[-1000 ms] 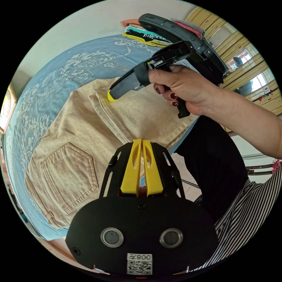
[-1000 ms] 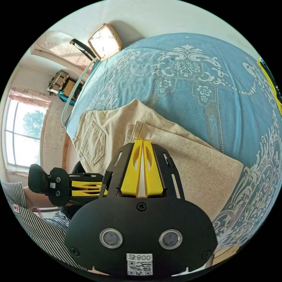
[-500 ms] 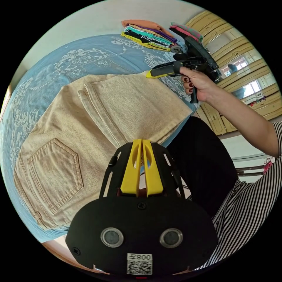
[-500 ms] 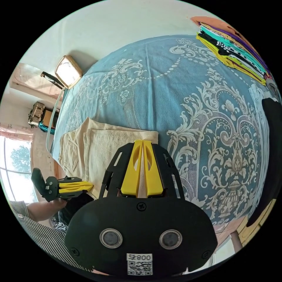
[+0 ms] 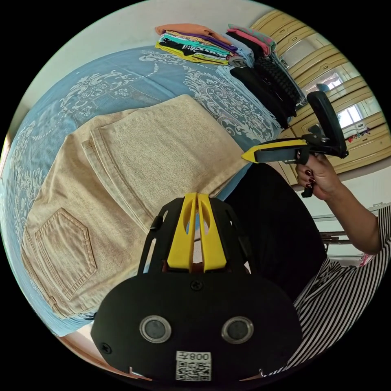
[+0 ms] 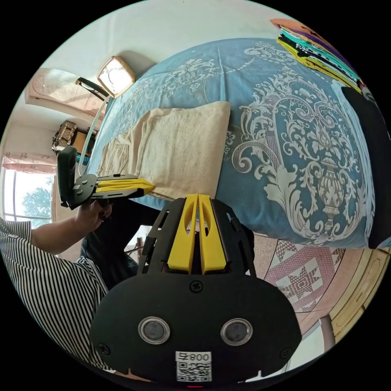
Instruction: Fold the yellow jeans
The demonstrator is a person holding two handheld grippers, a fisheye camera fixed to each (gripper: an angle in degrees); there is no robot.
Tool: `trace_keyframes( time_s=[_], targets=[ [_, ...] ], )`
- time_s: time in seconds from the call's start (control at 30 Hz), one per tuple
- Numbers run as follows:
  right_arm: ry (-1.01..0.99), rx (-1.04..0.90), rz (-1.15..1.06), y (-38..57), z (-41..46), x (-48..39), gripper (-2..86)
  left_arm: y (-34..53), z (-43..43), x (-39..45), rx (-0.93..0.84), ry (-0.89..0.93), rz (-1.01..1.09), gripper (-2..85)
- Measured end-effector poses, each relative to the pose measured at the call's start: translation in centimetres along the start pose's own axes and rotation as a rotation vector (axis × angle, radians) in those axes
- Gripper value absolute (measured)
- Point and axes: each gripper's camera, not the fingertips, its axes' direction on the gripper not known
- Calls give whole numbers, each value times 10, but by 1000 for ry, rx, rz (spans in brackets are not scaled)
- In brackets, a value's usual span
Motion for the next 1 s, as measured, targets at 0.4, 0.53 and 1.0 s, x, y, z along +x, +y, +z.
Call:
trace_keyframes(
  time_s=[0.4, 0.53, 1.0],
  targets=[
    [-192, 135, 136, 17, -30, 62, 10, -13, 29, 34, -22, 7, -15, 4],
    [-344, 180, 219, 25, -31, 100, 40, -17, 36, 55, -9, 49, 21, 9],
    [-597, 112, 269, 24, -17, 155, 50, -77, 86, 157, -3, -46, 209, 68]
  ],
)
